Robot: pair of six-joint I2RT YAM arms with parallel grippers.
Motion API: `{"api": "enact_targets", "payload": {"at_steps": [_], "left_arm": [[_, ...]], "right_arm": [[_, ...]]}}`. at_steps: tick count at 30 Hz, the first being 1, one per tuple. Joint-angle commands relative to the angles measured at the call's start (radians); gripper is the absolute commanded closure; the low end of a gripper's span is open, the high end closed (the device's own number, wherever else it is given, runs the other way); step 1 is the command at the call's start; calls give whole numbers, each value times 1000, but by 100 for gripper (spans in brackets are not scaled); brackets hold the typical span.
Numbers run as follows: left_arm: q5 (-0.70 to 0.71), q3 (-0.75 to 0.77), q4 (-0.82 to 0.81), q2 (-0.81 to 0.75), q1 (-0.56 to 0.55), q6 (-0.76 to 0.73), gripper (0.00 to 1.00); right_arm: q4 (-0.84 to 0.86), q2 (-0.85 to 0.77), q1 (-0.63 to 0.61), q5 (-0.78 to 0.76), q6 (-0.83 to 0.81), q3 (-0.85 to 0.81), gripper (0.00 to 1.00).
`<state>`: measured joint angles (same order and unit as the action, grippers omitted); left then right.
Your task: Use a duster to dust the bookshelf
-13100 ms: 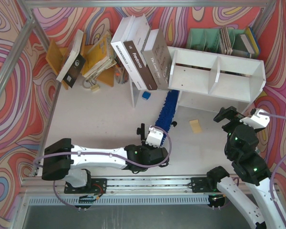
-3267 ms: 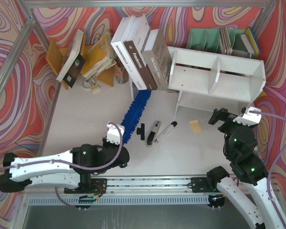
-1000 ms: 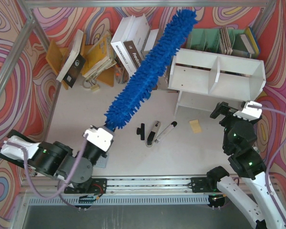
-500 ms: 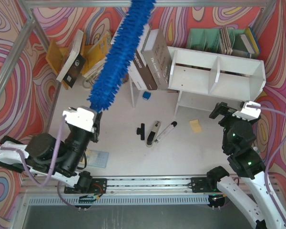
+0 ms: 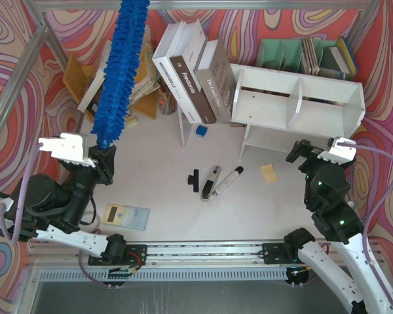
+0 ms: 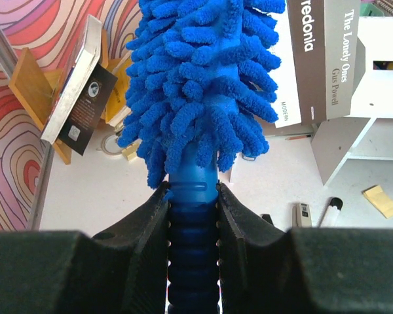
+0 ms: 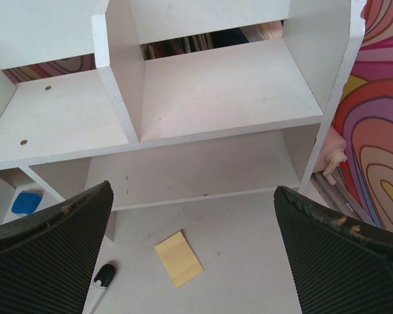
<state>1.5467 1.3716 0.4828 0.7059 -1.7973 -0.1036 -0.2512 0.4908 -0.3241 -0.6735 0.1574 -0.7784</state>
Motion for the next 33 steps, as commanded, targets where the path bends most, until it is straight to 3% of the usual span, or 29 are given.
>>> {"api": "enact_targets", "payload": {"at_steps": [1, 5, 8, 9, 11, 15, 19, 22, 28, 33], "left_arm": [[102, -21, 71, -21, -3, 97, 100], [155, -94, -32, -63, -22, 27, 100], [206, -256, -575, -124, -32, -390, 100], [215, -271, -620, -132, -32, -422, 100], [217, -271, -520, -121, -33, -354, 100], [216, -271, -599, -91, -33, -416, 100], [212, -204, -315, -115, -33, -182, 100], [197, -189, -304, -100, -33, -189, 100], [11, -101, -185, -17, -19, -149, 100], [-168, -77, -319, 7, 109, -270, 100]], "right_arm": [[26, 2, 0, 3, 10, -1, 1], [21, 0, 0, 2, 14, -1, 1], [21, 1, 1, 3, 14, -2, 1], [22, 2, 0, 5, 16, -2, 1], [21, 5, 0, 7, 16, -1, 1], [17, 11, 1, 10, 24, -3, 1], [12, 8, 1, 11, 24, -2, 1], [10, 5, 0, 8, 25, -3, 1], [10, 8, 0, 11, 27, -4, 1], [11, 2, 1, 11, 25, 2, 1]]}}
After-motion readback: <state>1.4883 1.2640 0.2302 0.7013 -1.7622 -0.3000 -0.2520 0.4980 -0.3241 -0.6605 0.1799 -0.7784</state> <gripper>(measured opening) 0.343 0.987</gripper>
